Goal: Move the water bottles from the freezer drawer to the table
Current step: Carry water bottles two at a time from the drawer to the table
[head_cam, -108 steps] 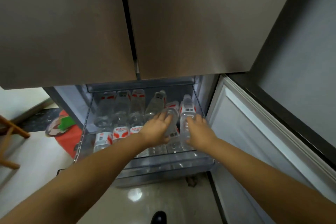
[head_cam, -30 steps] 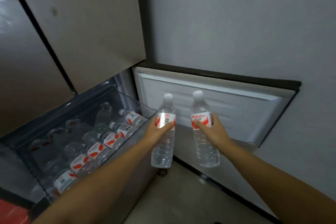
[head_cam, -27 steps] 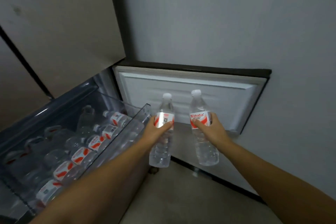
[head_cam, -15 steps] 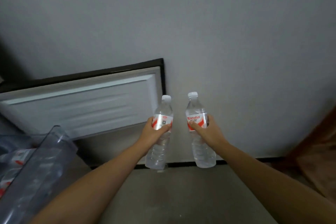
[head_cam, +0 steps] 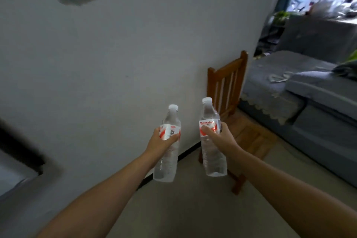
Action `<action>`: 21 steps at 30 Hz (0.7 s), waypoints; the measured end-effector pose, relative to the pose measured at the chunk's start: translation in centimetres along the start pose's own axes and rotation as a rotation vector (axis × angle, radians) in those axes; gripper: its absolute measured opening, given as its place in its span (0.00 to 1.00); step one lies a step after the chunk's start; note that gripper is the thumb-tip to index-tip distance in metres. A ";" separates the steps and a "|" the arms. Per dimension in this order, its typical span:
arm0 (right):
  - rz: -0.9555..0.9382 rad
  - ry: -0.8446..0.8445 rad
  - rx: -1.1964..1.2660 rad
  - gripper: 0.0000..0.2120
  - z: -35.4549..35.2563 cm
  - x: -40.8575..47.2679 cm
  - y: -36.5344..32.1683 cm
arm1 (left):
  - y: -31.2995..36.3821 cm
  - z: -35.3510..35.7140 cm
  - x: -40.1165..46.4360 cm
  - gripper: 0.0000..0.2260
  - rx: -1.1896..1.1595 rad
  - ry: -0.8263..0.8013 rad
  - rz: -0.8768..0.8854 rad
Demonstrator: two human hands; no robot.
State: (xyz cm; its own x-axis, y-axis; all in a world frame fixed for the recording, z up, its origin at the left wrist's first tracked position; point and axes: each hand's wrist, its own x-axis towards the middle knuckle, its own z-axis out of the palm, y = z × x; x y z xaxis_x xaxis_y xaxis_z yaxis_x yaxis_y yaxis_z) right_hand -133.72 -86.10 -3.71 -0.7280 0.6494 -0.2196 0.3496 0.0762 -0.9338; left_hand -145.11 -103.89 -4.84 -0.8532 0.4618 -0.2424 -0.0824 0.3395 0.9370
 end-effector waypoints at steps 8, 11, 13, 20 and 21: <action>0.130 0.302 0.164 0.30 -16.3 -0.1 5.9 | 4.8 17.8 5.8 0.28 0.171 -0.371 0.113; 0.173 0.432 0.206 0.31 -21.9 -0.1 9.1 | 6.2 25.4 7.4 0.28 0.183 -0.554 0.155; 0.189 0.510 0.238 0.30 -25.5 0.1 10.3 | 7.5 30.1 8.3 0.26 0.193 -0.652 0.201; 0.233 0.855 0.354 0.24 -37.1 2.7 13.0 | 13.9 46.3 11.0 0.23 0.254 -0.994 0.287; 0.242 0.909 0.369 0.24 -38.7 2.9 13.4 | 14.8 48.8 11.3 0.23 0.272 -1.031 0.293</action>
State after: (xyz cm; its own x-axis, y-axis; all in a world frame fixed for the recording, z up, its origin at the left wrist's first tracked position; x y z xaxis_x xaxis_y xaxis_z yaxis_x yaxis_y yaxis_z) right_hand -108.31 -53.96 -5.95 0.1177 0.9585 -0.2595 0.1118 -0.2725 -0.9557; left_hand -130.84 -53.62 -6.02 0.0273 0.9724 -0.2318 0.2768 0.2154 0.9365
